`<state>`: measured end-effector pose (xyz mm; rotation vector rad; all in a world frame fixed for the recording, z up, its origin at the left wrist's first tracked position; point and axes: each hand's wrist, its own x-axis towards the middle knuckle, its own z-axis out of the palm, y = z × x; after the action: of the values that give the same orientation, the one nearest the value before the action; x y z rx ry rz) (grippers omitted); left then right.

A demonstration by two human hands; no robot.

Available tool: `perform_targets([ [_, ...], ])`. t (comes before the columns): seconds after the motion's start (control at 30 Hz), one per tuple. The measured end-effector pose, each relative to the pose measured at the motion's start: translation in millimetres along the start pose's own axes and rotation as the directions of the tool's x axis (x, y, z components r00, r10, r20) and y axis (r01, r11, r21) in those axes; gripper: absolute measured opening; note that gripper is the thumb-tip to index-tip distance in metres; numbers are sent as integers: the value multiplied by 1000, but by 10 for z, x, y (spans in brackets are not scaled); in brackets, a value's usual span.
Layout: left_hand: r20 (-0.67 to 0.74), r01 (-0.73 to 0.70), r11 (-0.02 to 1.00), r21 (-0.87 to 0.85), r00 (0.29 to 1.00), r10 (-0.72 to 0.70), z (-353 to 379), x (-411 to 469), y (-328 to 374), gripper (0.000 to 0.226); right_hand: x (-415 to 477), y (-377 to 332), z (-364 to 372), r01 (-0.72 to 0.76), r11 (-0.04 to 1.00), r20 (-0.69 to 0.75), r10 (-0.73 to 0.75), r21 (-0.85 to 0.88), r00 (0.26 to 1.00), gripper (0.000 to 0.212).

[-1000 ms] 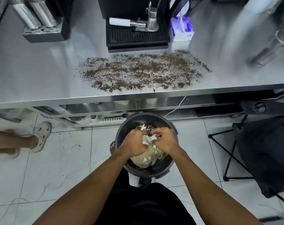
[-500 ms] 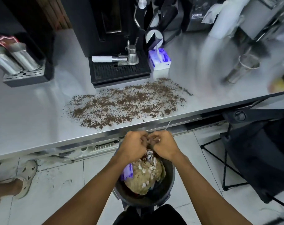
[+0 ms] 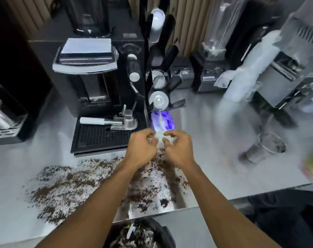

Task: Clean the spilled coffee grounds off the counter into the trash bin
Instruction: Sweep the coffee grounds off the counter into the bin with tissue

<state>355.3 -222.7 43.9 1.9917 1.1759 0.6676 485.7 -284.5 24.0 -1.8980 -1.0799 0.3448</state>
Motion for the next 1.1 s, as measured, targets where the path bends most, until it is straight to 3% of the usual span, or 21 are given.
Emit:
perform_targets([
  [0.2, -114, 227, 974, -13, 967, -227, 565, 885, 13, 23, 916, 407, 166, 161, 969, 234, -115, -190, 966, 47],
  [0.33, -145, 312, 943, 112, 944, -295, 723, 1091, 65, 11, 1067, 571, 343, 186, 967, 294, -129, -173, 947, 30],
  [0.4, -179, 308, 947, 87, 941, -289, 736, 1108, 108, 24, 1083, 620, 395, 194, 967, 269, -145, -164, 952, 22],
  [0.5, -264, 260, 965, -13, 930, -254, 687, 1021, 188, 37, 1101, 668, 455, 181, 972, 278, -134, -150, 951, 31],
  [0.77, -407, 125, 931, -344, 873, -268, 287, 503, 477, 13, 1090, 643, 471, 159, 978, 277, -116, -138, 954, 58],
  [0.87, -467, 54, 919, -390, 849, -248, 62, 317, 510, 13, 958, 516, 371, 174, 977, 241, -142, -120, 960, 58],
  [0.97, -382, 101, 922, -375, 889, -253, -153, 204, 472, 15, 571, 297, 196, 215, 977, 63, -214, -11, 975, 72],
  [1.03, -180, 183, 913, -364, 948, -262, -280, 133, 441, 16, 257, 75, 158, 390, 919, -115, -382, 59, 917, 75],
  [1.1, 2, 211, 903, -373, 974, -227, -396, 23, 455, 13, 87, -150, 178, 441, 896, -128, -432, 47, 893, 81],
])
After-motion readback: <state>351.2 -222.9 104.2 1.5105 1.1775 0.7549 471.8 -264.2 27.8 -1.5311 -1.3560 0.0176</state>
